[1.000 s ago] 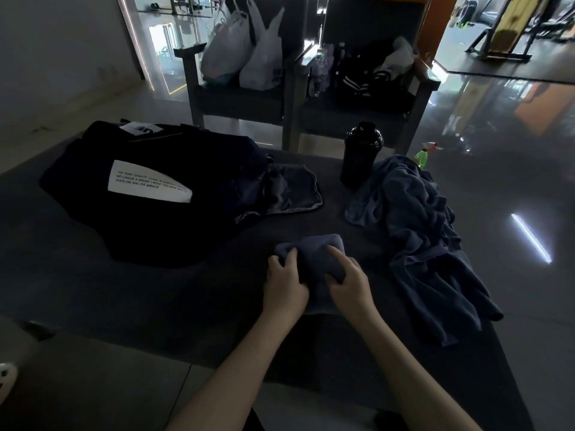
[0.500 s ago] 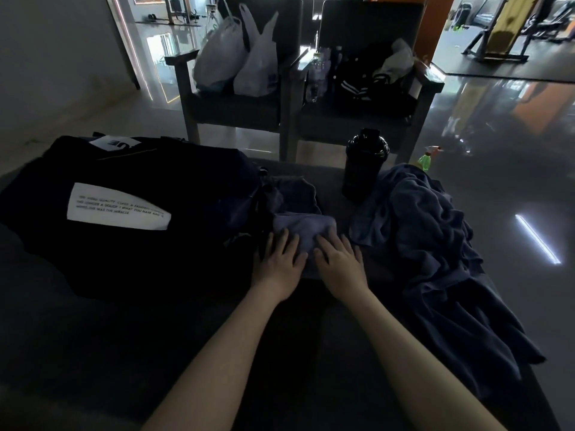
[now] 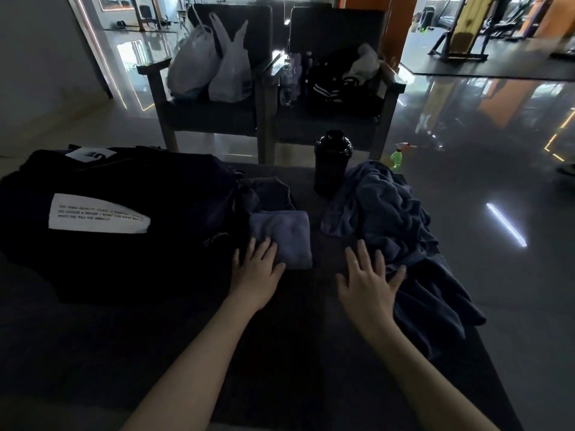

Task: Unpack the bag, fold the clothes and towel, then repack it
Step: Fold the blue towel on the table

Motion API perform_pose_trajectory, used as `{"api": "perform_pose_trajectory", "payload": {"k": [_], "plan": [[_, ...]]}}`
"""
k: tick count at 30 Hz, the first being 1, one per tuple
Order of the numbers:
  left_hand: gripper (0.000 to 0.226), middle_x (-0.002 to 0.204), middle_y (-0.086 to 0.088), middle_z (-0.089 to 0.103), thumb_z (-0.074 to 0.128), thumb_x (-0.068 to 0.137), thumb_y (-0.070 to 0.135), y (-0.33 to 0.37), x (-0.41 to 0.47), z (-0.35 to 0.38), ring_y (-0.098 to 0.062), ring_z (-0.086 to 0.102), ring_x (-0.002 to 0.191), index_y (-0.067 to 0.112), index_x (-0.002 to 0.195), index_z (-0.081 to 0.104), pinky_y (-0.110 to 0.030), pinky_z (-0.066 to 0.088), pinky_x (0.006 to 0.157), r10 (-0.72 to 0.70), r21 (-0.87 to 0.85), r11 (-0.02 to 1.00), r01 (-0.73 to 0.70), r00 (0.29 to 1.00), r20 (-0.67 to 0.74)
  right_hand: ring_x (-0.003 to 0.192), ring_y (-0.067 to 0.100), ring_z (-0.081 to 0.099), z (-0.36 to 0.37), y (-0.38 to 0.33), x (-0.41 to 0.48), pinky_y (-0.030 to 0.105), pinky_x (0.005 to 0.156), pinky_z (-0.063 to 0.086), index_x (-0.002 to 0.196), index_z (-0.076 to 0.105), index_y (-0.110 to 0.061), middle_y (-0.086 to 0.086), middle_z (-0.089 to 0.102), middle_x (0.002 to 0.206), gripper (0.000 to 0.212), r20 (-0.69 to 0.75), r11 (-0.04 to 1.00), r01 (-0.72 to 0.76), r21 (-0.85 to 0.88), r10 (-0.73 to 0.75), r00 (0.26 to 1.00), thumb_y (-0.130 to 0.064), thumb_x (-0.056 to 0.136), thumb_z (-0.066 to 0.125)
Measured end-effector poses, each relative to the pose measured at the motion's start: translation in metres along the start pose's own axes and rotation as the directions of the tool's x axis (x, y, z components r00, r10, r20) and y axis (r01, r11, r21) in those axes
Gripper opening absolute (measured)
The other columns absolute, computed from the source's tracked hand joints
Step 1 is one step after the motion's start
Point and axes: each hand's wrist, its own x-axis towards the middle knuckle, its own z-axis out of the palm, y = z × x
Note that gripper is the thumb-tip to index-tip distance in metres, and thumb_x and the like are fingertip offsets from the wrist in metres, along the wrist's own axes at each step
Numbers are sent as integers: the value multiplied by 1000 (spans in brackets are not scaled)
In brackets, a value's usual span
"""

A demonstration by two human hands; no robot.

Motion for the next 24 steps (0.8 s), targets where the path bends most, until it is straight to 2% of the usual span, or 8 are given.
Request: {"api": "perform_pose_trajectory", "payload": {"k": [3,5,9,12,17,20,22,24], "plan": [[53,160,5,11,32,101,40,13,-22,1,-16,-3,148,21,151,23,-42,1,120,50,-47,997,-56,992,-112,146,31,-2,-3,38,-19,63,110,4,152,4,-24,0,-8,160,64,110,984,-173,-51,178,978,-46,99,32],[50,159,5,17,35,101,36,25,-36,2,-15,2,148,20,148,29,-40,3,120,79,-72,993,-91,985,-150,146,29,7,-1,54,-31,55,113,17,152,9,-20,1,4,160,62,167,975,-219,-28,221,961,-48,99,27],[45,154,5,29,38,101,33,45,-59,5,-13,11,146,20,144,38,-36,9,119,99,-115,986,-118,983,-155,137,25,30,-3,59,-59,41,103,35,146,29,-18,1,32,152,55,100,991,-97,-87,106,989,-45,98,30],[43,148,3,40,40,101,32,59,-73,12,-14,24,142,18,141,44,-33,19,116,126,-126,982,-143,983,-137,123,24,41,-9,56,-76,35,90,43,133,48,-19,-2,50,137,48,101,1000,-11,-29,14,995,-45,94,40],[47,149,2,38,40,100,36,84,-83,19,-16,32,137,22,144,38,-36,29,112,172,-293,943,-161,985,12,106,21,51,-25,44,-103,33,82,43,105,65,-12,1,64,109,29,239,957,30,288,-102,966,-28,95,42],[53,152,2,32,44,97,43,98,-87,25,-18,29,139,27,146,34,-39,28,112,259,-230,947,-225,957,128,83,21,63,-35,47,-111,38,79,52,102,69,-11,7,70,94,28,384,779,-114,617,-171,907,-9,91,43],[55,151,1,32,49,95,42,102,-93,30,-21,28,138,25,145,36,-39,27,111,284,-98,958,-270,939,194,85,17,64,-39,56,-109,35,78,53,104,71,-16,4,71,97,31,260,803,-40,595,-145,955,-6,90,45],[50,147,0,35,52,93,36,100,-99,33,-21,30,135,21,140,43,-38,29,109,286,-25,958,-286,940,186,99,18,60,-39,71,-103,32,81,50,112,68,-18,2,68,110,31,36,884,28,466,-50,998,-10,90,48]]}}
